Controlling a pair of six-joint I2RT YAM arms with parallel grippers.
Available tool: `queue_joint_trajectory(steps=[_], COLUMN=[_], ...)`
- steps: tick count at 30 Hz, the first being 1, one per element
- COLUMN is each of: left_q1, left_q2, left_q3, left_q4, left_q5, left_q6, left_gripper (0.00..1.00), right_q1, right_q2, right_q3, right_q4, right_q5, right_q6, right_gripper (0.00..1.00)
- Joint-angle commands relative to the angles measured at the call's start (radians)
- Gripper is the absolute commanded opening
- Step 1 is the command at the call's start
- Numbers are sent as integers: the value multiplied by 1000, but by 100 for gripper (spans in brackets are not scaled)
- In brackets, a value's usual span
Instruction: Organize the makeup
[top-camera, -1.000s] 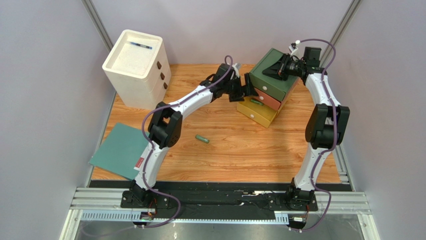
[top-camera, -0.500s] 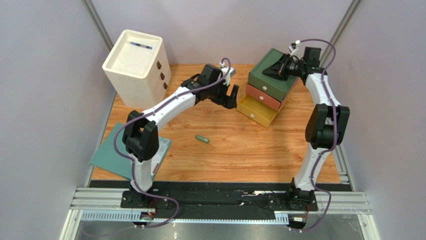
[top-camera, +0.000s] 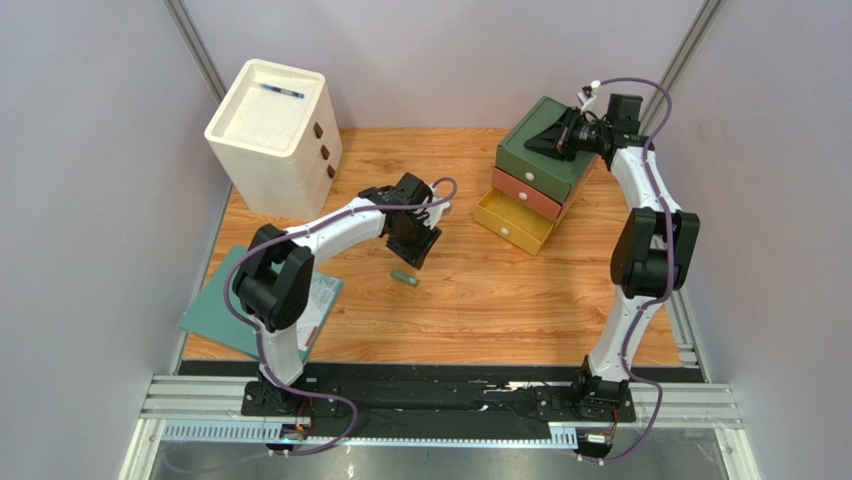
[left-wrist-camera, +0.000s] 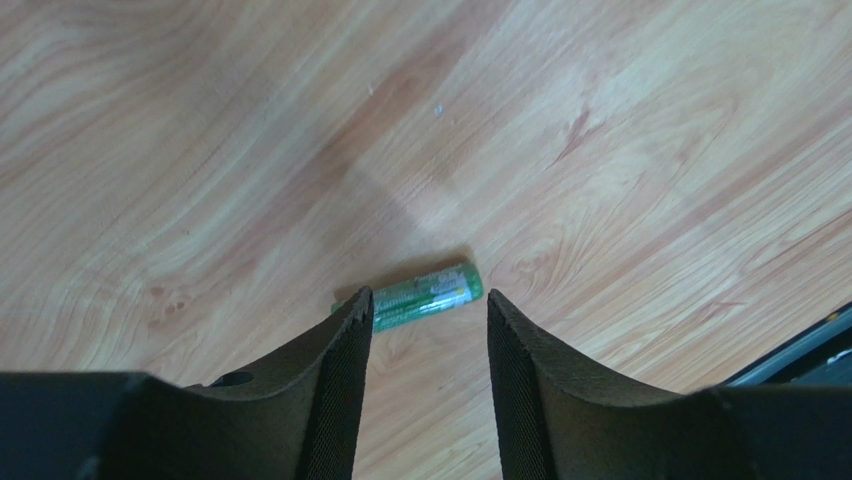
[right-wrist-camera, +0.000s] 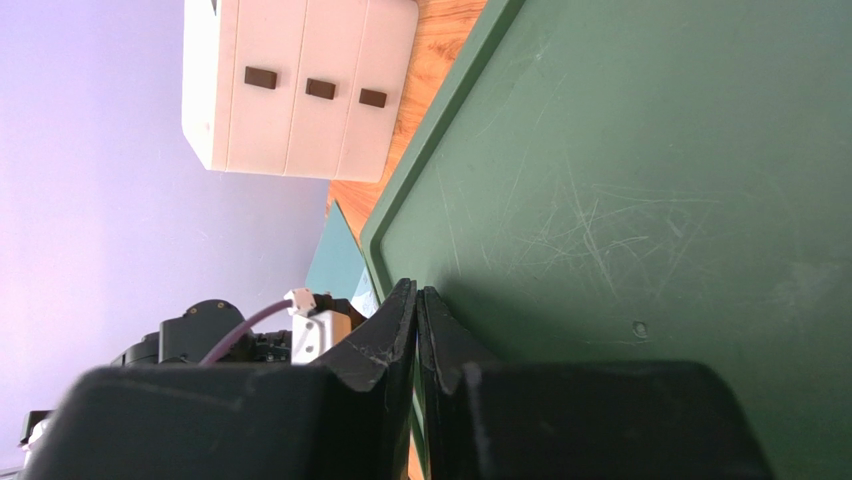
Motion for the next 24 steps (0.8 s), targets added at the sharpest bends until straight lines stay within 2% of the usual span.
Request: queue_joint_trajectory(steps=[1,11,24], left_q1=[-23,-78,-90], left_q2=[-17,45,122], left_q3=[15,19,19], left_q4=[-90,-158,-114], left_q5=[-53,-109,-162], left_q6=[130,299,313], left_gripper=[54,60,62], right_q1=[-8,-8,-8], right_q2=[225,229,238], right_q3=[-165,-165,-161], right_q4=[-217,-215,-217], right_q5=[215,218,215], right_q6=[-120,-121,-121], right_gripper=[11,11,11])
